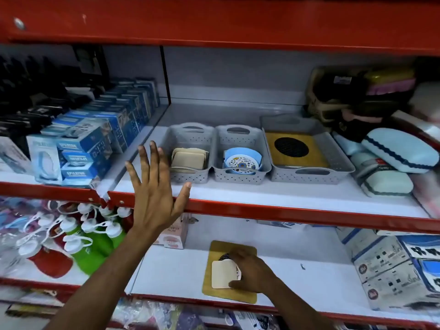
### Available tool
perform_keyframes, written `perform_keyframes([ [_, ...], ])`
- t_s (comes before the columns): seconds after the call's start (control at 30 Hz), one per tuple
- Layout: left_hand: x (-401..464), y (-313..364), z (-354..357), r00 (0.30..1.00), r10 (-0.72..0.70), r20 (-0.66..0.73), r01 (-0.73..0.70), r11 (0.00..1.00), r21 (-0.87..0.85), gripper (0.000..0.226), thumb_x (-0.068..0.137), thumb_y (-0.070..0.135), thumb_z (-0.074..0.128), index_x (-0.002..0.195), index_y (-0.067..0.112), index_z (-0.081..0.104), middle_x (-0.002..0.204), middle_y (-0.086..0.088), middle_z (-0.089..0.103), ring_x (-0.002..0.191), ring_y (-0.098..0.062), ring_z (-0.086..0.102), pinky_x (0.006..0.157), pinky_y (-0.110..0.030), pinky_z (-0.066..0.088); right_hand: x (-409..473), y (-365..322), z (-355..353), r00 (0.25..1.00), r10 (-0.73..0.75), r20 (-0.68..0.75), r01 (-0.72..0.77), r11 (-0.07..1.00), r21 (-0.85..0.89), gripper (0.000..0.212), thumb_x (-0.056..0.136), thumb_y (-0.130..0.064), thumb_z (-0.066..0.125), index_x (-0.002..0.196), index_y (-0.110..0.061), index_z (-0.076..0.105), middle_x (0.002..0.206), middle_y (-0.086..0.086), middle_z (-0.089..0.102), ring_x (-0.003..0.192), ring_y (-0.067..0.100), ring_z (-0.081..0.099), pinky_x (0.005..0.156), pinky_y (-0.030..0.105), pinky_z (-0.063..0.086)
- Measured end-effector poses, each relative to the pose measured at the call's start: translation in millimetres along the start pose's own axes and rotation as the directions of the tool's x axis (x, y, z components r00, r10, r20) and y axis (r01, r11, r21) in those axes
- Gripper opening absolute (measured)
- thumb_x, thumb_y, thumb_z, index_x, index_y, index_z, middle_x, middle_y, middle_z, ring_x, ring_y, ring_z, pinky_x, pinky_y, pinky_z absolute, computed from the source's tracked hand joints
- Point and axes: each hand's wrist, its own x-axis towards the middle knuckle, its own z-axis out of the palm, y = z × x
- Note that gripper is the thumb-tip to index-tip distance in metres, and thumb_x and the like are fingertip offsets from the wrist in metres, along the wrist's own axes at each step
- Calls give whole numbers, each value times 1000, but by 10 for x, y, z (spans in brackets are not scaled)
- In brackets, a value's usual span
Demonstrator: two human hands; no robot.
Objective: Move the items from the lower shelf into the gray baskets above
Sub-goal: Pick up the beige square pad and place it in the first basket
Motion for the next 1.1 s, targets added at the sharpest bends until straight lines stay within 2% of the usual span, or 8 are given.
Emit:
perform_keyframes([
  [0.27,12,-7,17,1000,-12,-13,12,1000,-1,92,92,61,29,157,3,0,167,-20,-3,154,-35,-9,120,-67,4,148,-21,152,996,63,59,-55,990,-132,91,73,-40,83,148,-17,38,156,4,37,133,27,48,106,40,48],
  [0.4,10,-2,22,1000,-24,-17,24,1000,-7,91,92,61,28,157,3,0,167,-20,-3,154,-34,-9,121,-66,4,171,12,187,998,55,31,-52,995,-86,91,70,-42,82,147,-20,39,154,1,40,128,25,53,101,37,51],
  [0.53,14,-2,23,999,-32,-12,32,999,-22,92,91,63,27,157,4,0,167,-19,-3,155,-33,-9,121,-66,4,99,2,104,997,42,-68,-42,999,4,95,71,-51,78,150,-22,35,156,-3,38,134,21,47,107,34,45],
  [0.67,11,-4,25,999,-32,-21,32,999,-23,93,91,62,27,157,4,-1,167,-19,-4,155,-32,-10,122,-64,3,-146,-105,-130,963,-27,-267,61,991,122,95,72,-62,71,150,-27,31,155,-9,35,137,13,39,110,21,35],
  [0.8,3,1,35,999,-30,-36,29,999,-30,92,91,60,29,156,2,-1,167,-20,-3,155,-33,-9,123,-63,4,-500,-304,-476,822,-159,-547,222,974,50,86,71,-60,72,143,-22,45,147,-9,46,121,7,55,96,14,46],
  [0.93,-6,5,46,998,-22,-50,20,999,-49,93,91,59,30,156,0,1,166,-22,-2,155,-34,-6,124,-61,4,-779,-574,-884,574,-286,-767,361,929,-76,80,69,-50,80,135,-14,52,134,4,62,110,11,64,81,19,56],
  [1.0,-13,0,51,998,-27,-52,24,998,-59,93,91,59,30,156,-1,1,166,-22,-1,155,-34,-6,125,-59,5,-840,-693,-1083,472,-315,-824,350,924,-153,79,70,-49,79,134,-11,53,129,7,66,111,15,65,84,22,56],
  [1.1,-15,-12,68,999,-22,-48,18,997,-75,93,91,58,32,155,-1,0,166,-23,-1,155,-33,-5,125,-56,8,-848,-800,-1372,417,-258,-872,302,944,-135,81,70,-46,81,135,-6,55,131,10,63,117,20,61,96,30,52],
])
